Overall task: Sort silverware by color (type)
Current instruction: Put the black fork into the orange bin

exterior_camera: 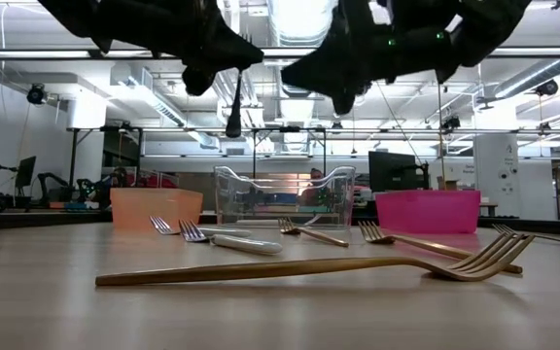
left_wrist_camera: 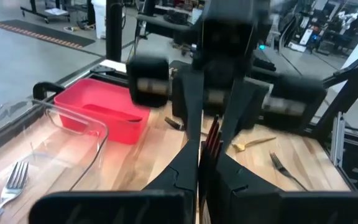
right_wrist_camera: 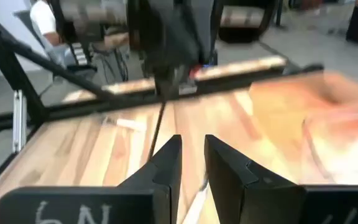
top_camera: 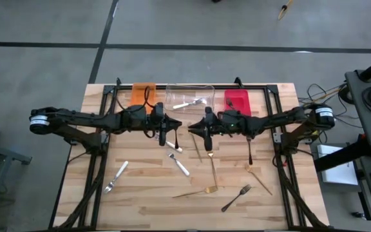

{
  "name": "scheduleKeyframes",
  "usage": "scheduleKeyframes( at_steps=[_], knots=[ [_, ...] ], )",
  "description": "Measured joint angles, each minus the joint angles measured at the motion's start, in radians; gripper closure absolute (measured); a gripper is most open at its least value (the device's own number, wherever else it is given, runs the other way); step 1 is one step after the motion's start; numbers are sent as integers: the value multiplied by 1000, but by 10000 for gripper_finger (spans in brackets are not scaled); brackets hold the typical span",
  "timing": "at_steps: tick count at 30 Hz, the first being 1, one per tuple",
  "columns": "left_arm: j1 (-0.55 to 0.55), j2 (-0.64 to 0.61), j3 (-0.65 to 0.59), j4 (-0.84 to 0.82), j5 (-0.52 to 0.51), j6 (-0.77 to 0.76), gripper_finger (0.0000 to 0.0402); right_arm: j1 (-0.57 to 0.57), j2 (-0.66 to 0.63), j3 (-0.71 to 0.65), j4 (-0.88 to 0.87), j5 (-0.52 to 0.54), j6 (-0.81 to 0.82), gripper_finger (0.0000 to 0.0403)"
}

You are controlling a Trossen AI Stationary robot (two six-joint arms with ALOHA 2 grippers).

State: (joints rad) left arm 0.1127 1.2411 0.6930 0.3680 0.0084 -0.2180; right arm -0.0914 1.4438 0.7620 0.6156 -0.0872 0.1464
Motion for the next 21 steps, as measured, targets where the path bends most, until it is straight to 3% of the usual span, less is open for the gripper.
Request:
scheduleKeyframes(
  at_steps=[7, 15, 21],
  knots=[
    [0, 0, 0, 41, -26, 1, 401, 4, 82, -1, 38, 1, 28, 342],
    [0, 8, 0, 51, -27, 18, 401, 8, 125, -1, 130, 2, -188, 344],
    [0, 15, 0, 50, -27, 34, 402, 8, 115, -1, 135, 16, -85, 337]
  ],
)
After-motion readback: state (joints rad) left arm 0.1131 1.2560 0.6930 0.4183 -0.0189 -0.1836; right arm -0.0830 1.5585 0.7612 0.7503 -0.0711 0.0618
